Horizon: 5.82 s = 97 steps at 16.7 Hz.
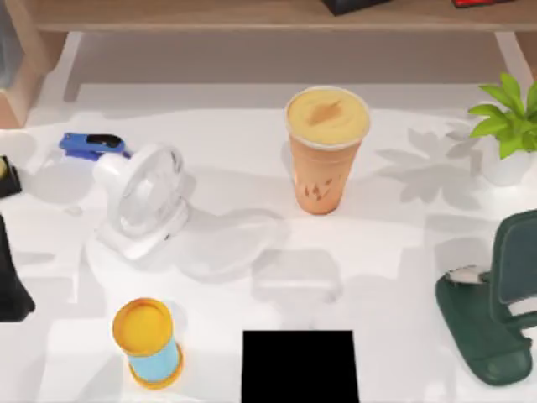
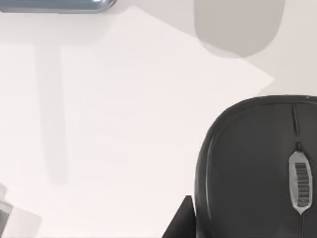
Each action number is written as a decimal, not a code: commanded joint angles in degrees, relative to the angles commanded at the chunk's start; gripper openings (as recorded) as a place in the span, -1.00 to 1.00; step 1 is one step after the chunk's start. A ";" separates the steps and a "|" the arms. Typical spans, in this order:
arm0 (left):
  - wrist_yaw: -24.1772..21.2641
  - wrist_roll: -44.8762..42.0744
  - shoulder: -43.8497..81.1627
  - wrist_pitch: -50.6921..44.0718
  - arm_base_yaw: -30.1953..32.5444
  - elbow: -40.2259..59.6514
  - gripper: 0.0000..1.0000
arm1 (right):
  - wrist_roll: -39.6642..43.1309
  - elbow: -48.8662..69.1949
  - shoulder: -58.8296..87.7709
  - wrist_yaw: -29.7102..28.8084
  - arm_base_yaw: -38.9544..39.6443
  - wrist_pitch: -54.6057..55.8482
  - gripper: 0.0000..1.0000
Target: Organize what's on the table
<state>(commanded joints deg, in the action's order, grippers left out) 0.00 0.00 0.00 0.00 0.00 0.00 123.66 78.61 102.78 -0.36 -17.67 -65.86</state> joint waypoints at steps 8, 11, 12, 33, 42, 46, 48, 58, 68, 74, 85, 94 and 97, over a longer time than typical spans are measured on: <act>0.00 0.00 0.00 0.00 0.00 0.00 1.00 | 15.39 3.49 -2.29 -0.90 6.20 -0.29 -1.00; 0.00 0.00 0.00 0.00 0.00 0.00 1.00 | 29.60 5.63 -4.43 -1.52 11.96 -0.04 -1.00; 0.00 0.00 0.00 0.00 0.00 0.00 1.00 | 34.88 6.33 -5.03 -1.71 14.17 0.06 -1.00; 0.00 0.00 0.00 0.00 0.00 0.00 1.00 | 164.43 -0.03 5.33 0.32 68.20 10.91 -1.00; 0.00 0.00 0.00 0.00 0.00 0.00 1.00 | 177.98 -3.78 9.26 0.99 74.28 13.79 -1.00; 0.00 0.00 0.00 0.00 0.00 0.00 1.00 | 177.85 -3.77 9.16 0.97 74.04 13.87 -1.00; 0.00 0.00 0.00 0.00 0.00 0.00 1.00 | 177.89 -4.17 9.52 0.98 74.15 14.56 -1.00; 0.00 0.00 0.00 0.00 0.00 0.00 1.00 | 177.92 -4.93 10.20 0.99 74.32 15.87 -0.55; 0.00 0.00 0.00 0.00 0.00 0.00 1.00 | 177.92 -4.93 10.20 0.99 74.32 15.87 0.96; 0.00 0.00 0.00 0.00 0.00 0.00 1.00 | 177.92 -4.93 10.20 0.99 74.32 15.87 1.00; 0.00 0.00 0.00 0.00 0.00 0.00 1.00 | 163.96 -0.68 5.78 0.64 69.75 15.14 1.00; 0.00 0.00 0.00 0.00 0.00 0.00 1.00 | 113.25 5.35 -4.53 0.42 54.30 13.19 1.00; 0.00 0.00 0.00 0.00 0.00 0.00 1.00 | 90.82 5.13 -7.70 0.68 47.65 12.02 1.00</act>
<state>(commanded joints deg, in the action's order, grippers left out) 0.00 0.00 0.00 0.00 0.00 0.00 214.48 83.73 95.08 0.32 29.98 -53.84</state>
